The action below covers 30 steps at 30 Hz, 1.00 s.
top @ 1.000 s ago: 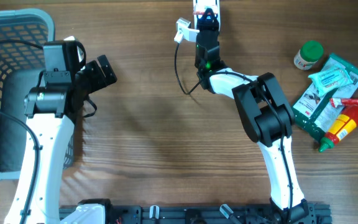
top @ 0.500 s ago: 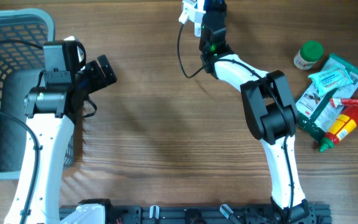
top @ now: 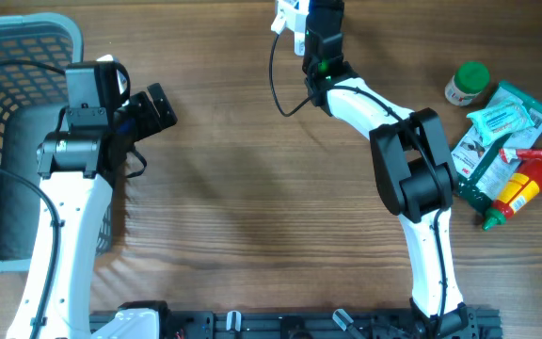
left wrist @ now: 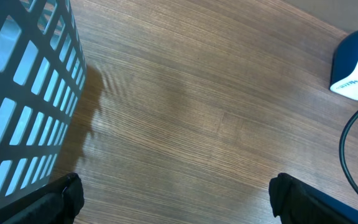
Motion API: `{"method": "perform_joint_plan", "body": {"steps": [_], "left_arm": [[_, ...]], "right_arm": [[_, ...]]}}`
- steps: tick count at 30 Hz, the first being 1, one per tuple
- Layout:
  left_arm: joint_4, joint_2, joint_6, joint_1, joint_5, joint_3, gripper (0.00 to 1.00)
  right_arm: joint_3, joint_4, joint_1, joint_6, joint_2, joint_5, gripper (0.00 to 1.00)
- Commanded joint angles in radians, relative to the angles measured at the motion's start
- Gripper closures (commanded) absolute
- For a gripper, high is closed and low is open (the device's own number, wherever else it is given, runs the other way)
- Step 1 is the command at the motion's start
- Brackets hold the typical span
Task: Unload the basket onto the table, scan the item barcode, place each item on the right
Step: 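Keep the tissue packet held against the scanner face with the right gripper, then carry the tissue packet right and drop it by the packets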
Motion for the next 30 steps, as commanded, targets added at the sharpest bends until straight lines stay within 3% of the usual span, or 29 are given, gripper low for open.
{"method": "perform_joint_plan", "body": {"steps": [1, 19, 23, 25, 28, 30], "left_arm": [[-0.002, 0.005, 0.009, 0.005, -0.003, -0.006, 0.00], [-0.002, 0.005, 0.009, 0.005, -0.003, -0.006, 0.00], [-0.002, 0.005, 0.009, 0.005, -0.003, -0.006, 0.00], [-0.002, 0.005, 0.009, 0.005, -0.003, -0.006, 0.00], [-0.002, 0.005, 0.009, 0.005, -0.003, -0.006, 0.00], [-0.002, 0.005, 0.009, 0.005, -0.003, -0.006, 0.00]], "right_arm": [[0.014, 0.000, -0.004, 0.020, -0.040, -0.004, 0.96], [0.011, -0.053, -0.004, 0.072, -0.048, 0.003, 0.96], [0.011, -0.131, -0.016, 0.248, -0.131, 0.039, 0.96], [0.011, -0.295, -0.037, 0.356, -0.205, 0.037, 0.96], [0.011, -0.670, -0.103, 0.719, -0.348, -0.027, 0.96], [0.011, -0.849, -0.158, 0.883, -0.415, -0.108, 0.96]]}}
